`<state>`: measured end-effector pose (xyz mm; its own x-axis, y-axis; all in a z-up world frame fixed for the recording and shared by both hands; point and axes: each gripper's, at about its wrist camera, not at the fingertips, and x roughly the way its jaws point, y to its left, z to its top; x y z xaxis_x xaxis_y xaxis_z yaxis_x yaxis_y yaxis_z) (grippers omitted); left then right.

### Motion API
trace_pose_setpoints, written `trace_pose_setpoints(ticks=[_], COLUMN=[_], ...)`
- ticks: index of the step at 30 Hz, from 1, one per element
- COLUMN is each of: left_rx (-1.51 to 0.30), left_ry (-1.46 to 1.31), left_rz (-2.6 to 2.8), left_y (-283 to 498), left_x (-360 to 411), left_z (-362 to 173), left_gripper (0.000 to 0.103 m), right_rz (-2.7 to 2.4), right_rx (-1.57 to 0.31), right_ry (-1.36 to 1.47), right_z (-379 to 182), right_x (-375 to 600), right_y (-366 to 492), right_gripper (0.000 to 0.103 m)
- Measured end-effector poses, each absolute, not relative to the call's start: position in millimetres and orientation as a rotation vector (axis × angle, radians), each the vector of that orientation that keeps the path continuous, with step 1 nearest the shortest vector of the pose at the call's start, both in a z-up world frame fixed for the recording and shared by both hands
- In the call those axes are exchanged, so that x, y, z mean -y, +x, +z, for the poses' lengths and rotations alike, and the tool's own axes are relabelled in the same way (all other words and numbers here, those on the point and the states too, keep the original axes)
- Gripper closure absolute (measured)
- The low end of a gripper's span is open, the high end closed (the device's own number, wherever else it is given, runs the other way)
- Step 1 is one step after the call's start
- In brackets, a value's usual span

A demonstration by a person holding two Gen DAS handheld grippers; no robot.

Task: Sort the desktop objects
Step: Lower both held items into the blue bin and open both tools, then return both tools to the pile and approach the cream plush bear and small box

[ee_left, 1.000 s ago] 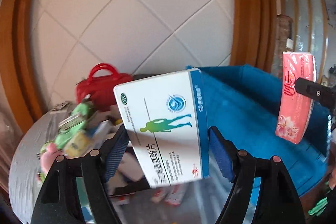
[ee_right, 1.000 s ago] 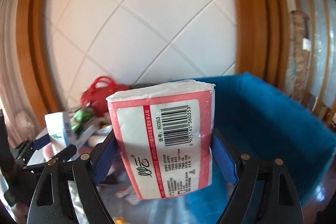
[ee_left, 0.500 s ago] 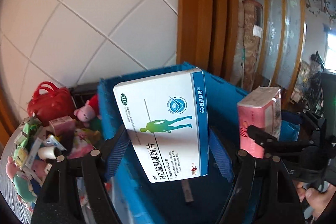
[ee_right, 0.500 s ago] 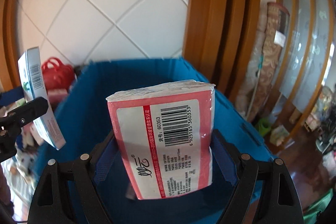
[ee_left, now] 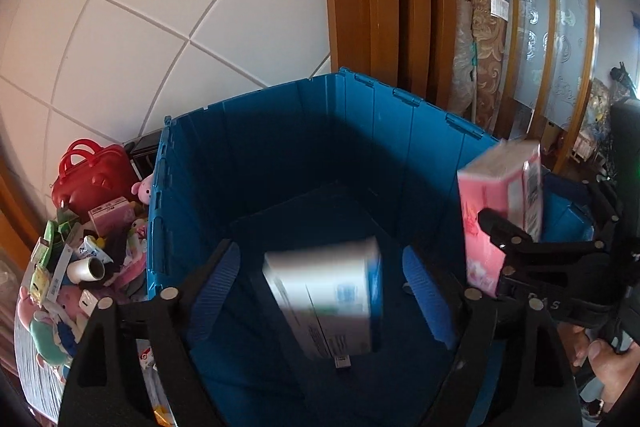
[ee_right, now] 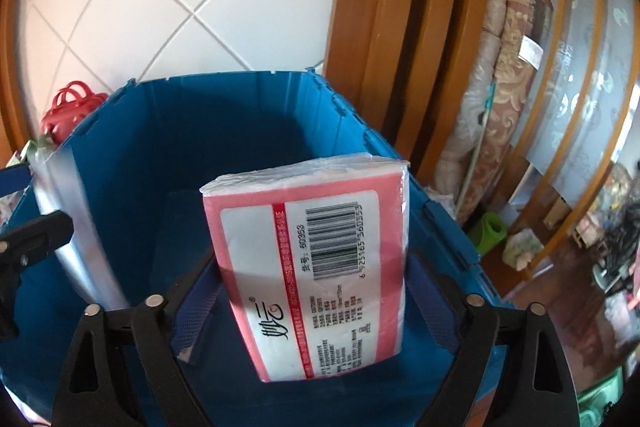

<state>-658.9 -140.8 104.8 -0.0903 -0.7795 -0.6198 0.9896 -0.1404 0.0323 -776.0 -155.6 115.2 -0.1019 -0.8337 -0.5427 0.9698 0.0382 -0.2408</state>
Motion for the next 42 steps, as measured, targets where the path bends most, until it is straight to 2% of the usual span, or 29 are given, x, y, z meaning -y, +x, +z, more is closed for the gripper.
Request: trace_pose_setpoints(ticks=[1,3,16,24,32,42], left_rx=[-0.469,-0.475,-0.490,-0.432,-0.418,-0.460], left_ry=[0.591,0.589,0.564,0.447,0.347,0.361], left_rz=[-1.618,-1.601,-1.574,-1.541,-1.416,-1.202], left_y=[-659.8,-659.4,-658.5,-637.0,-571.9,-453.3], left_x=[141.3,144.0,140.4,106.5,66.5,14.2], left_z=[104.2,102.1,102.6,115.4,111.5,70.0], left_gripper=[0.014,0.014,0.014,0.014,0.014,0.014], right_rz=[-1.553,-1.566,-1.578,-1.539,-1.432,-1.241], right_rx=[-0.647,-0.638,-0.612,-0.550,-0.450,-0.393], right_ry=[0.259,0.237,0.232,0.257,0.233,0.178], right_z=[116.9,120.9,128.6,136.0,146.5,139.4], right_x=[155.3,153.6,138.0,118.2,90.5,70.3], right_y=[-777.9,-779.4,-783.4,-771.6,-715.2,-601.5], right_gripper=[0.002,0.000,0.000,0.000,0.000,0.000])
